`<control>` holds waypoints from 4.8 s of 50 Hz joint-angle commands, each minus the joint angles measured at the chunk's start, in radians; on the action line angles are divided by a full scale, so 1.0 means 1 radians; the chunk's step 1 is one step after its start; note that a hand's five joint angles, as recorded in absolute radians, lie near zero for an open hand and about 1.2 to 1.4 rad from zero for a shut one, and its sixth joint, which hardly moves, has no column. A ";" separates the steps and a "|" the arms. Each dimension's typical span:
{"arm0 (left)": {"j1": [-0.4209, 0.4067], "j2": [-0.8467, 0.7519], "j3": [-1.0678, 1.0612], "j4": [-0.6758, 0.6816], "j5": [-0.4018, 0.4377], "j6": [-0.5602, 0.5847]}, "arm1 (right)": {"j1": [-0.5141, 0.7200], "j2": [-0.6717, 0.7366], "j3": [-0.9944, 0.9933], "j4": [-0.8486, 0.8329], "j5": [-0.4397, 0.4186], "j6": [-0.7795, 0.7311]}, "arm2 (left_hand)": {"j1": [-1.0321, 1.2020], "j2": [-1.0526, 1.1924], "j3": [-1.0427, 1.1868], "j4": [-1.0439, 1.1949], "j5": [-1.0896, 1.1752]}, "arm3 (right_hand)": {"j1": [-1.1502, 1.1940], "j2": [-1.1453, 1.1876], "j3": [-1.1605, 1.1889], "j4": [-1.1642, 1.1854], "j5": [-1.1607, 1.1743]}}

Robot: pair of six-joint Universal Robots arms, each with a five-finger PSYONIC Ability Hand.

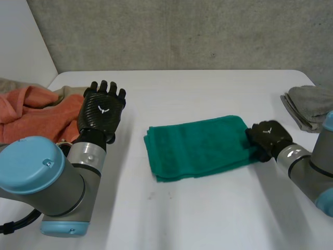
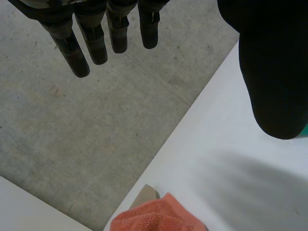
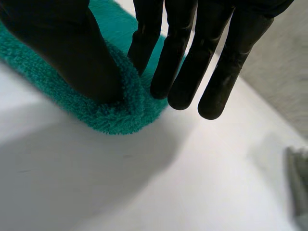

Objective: Fold the laundry.

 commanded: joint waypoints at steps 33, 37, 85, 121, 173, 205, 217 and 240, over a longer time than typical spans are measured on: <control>-0.137 -0.043 0.218 -0.167 0.004 -0.274 | 0.362 -0.133 -0.198 0.088 0.045 0.549 | -0.021 -0.027 -0.036 -0.026 -0.043 | -0.786 -1.002 -1.008 -1.014 -0.974; -0.193 -0.116 0.306 -0.290 0.004 -0.370 | 0.324 -0.042 -0.299 0.230 0.008 0.577 | -0.021 -0.027 -0.036 -0.026 -0.043 | -0.786 -1.002 -1.008 -1.014 -0.974; 0.013 0.130 0.455 -0.730 0.538 -0.420 | 0.466 0.006 0.091 -0.251 0.085 0.109 | 0.011 0.005 -0.004 0.006 -0.011 | -0.786 -1.002 -1.008 -1.014 -0.974; -0.006 0.123 0.444 -0.732 0.543 -0.423 | 0.471 0.273 -0.260 -0.274 0.088 0.021 | 0.017 0.011 0.002 0.012 -0.005 | -0.199 -0.415 -0.421 -0.427 -0.387; -0.012 0.116 0.440 -0.735 0.544 -0.439 | -0.158 0.036 0.002 -0.150 -0.363 -0.048 | 0.017 0.011 0.002 0.012 -0.005 | -0.538 -0.754 -0.760 -0.766 -0.726; -0.012 0.107 0.433 -0.729 0.546 -0.440 | -0.215 0.097 -0.031 -0.130 -0.378 -0.155 | 0.017 0.011 0.002 0.012 -0.005 | -0.538 -0.754 -0.760 -0.766 -0.726; -0.010 0.107 0.432 -0.729 0.546 -0.440 | -0.153 0.170 -0.125 -0.124 -0.362 -0.149 | 0.017 0.011 0.002 0.012 -0.005 | -0.403 -0.619 -0.625 -0.631 -0.591; -0.009 0.107 0.433 -0.729 0.546 -0.440 | -0.130 0.189 -0.470 -0.320 -0.283 0.125 | 0.020 0.014 0.005 0.015 -0.002 | 0.436 0.220 0.214 0.208 0.247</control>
